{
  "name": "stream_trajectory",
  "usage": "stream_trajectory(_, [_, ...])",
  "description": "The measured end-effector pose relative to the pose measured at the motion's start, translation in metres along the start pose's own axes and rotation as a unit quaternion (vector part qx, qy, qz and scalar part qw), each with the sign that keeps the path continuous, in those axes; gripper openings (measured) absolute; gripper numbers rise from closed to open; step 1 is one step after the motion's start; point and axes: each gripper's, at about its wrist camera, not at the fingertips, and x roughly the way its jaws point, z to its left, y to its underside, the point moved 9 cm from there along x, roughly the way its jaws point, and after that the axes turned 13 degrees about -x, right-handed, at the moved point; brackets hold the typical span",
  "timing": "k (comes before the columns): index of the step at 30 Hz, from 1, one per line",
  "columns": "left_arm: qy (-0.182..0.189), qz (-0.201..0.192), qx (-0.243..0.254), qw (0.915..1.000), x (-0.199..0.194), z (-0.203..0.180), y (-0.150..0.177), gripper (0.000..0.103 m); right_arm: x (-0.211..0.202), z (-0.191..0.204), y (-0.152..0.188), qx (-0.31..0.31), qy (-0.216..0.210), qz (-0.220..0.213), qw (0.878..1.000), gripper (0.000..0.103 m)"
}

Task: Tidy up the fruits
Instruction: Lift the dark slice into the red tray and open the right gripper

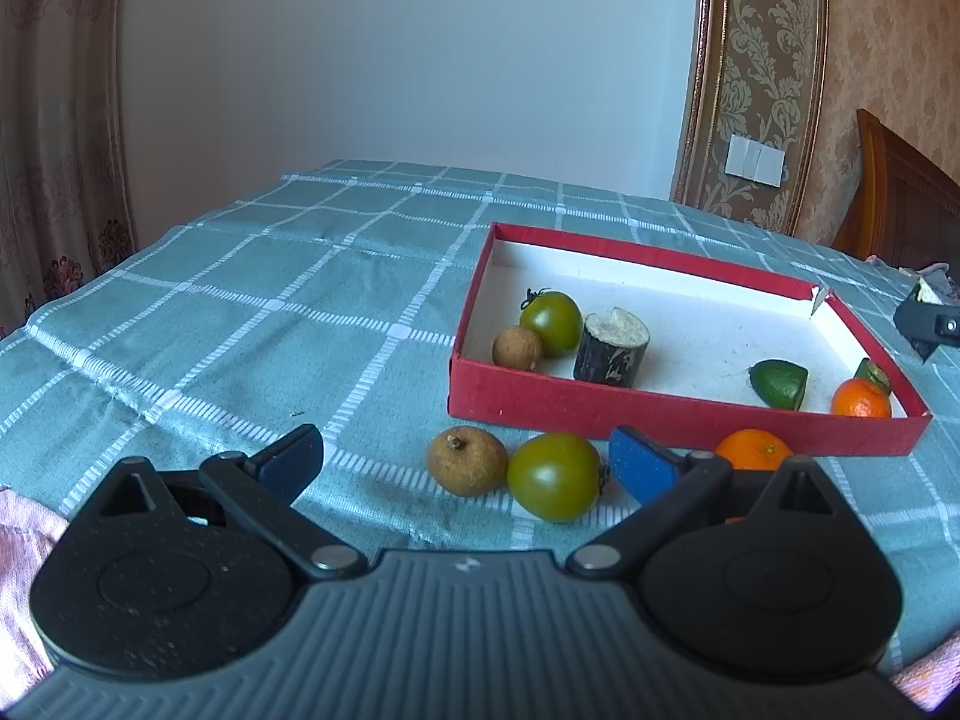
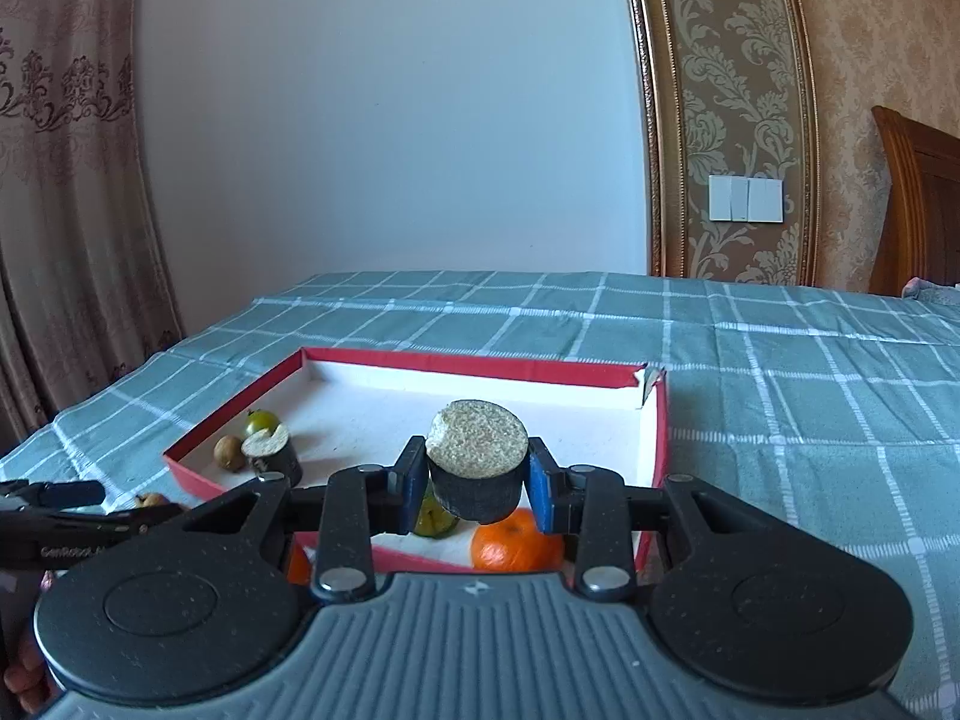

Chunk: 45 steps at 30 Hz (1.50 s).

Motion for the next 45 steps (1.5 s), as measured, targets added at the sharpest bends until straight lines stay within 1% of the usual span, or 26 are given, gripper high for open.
stream_trajectory(5, [0.001, 0.000, -0.001, 1.0000, 0.000, 0.000, 0.000, 0.101, 0.020, -0.013, -0.006, -0.008, 0.019, 0.013, 1.000, 0.034])
stream_trajectory(9, [0.002, -0.001, -0.002, 1.0000, -0.001, 0.000, 0.000, 0.101, 0.042, -0.012, -0.001, -0.004, 0.011, 0.035, 0.999, 0.034])
stream_trajectory(16, [0.004, -0.003, -0.002, 1.0000, -0.002, 0.000, 0.000, 0.101, 0.069, -0.007, 0.013, -0.011, 0.017, 0.061, 0.998, 0.034])
stream_trajectory(23, [0.004, -0.003, 0.001, 1.0000, -0.002, -0.001, -0.001, 0.101, 0.074, -0.009, 0.019, -0.007, 0.016, 0.070, 0.997, 0.034])
stream_trajectory(45, [0.004, -0.004, 0.000, 1.0000, -0.002, 0.001, -0.001, 0.102, 0.075, -0.008, 0.020, -0.007, 0.024, 0.064, 0.998, 0.033])
